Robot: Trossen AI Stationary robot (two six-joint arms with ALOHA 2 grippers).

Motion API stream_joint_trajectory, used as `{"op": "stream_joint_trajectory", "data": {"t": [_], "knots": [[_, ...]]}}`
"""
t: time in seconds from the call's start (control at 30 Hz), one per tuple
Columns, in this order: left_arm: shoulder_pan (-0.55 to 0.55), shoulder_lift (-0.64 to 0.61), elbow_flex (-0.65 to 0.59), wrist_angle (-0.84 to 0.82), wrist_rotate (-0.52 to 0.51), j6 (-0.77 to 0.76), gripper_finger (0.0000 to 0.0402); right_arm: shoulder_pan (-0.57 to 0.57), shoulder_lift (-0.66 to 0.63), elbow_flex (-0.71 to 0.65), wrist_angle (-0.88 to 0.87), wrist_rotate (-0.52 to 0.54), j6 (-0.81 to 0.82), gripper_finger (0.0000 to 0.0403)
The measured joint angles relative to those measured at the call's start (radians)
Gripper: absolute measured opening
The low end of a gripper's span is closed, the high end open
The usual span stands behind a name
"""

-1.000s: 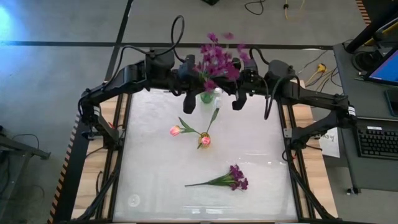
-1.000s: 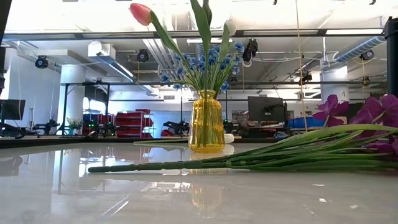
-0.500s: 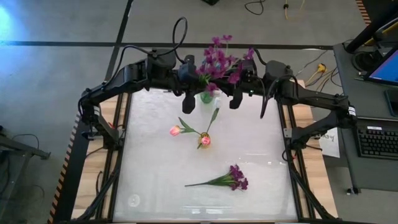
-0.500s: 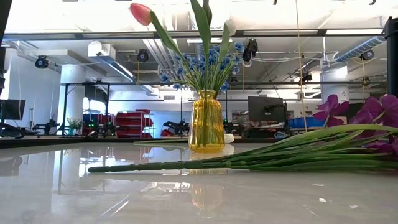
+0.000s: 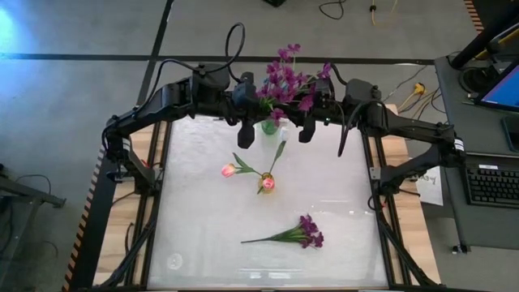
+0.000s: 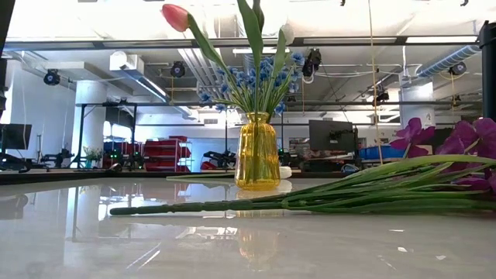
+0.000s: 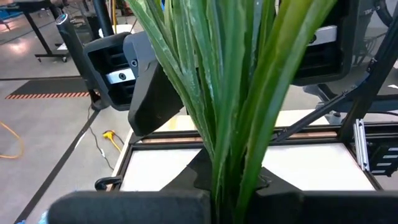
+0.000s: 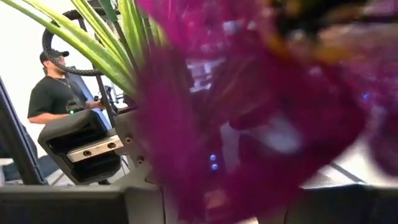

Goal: Sort flowers into vase by color
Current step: Put the top purple flowers into the green vase

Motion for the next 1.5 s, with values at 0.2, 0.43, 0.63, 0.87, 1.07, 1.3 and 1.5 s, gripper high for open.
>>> {"op": "stream_joint_trajectory", "data": {"t": [0.2,0.43,0.63,0.87,1.07,1.3,1.5], "knots": [[0.001,-0.004,0.0,-0.02,0.001,-0.014,0.0,0.0,-0.004,0.0,-0.006,0.0,0.041,0.0146],[0.012,-0.01,0.0,-0.029,0.007,-0.031,0.0,-0.002,-0.028,0.0,-0.045,0.013,0.09,0.0163],[0.014,-0.011,0.0,-0.041,0.006,-0.052,0.0,-0.002,-0.051,0.0,-0.151,0.103,0.036,0.0191],[0.018,-0.011,0.0,-0.043,-0.014,-0.087,0.0,0.0,-0.053,0.0,-0.151,0.12,0.025,0.0212],[0.019,-0.01,-0.001,-0.023,-0.104,-0.104,0.0,0.0,-0.053,0.0,-0.083,0.05,0.029,0.0212],[0.018,0.002,-0.002,0.065,-0.104,-0.11,0.0,0.0,0.011,0.0,0.084,0.04,0.02,0.0212],[0.02,0.017,-0.003,0.087,-0.107,-0.124,0.0,0.0,0.051,-0.001,0.161,-0.036,0.017,0.0212]]}}
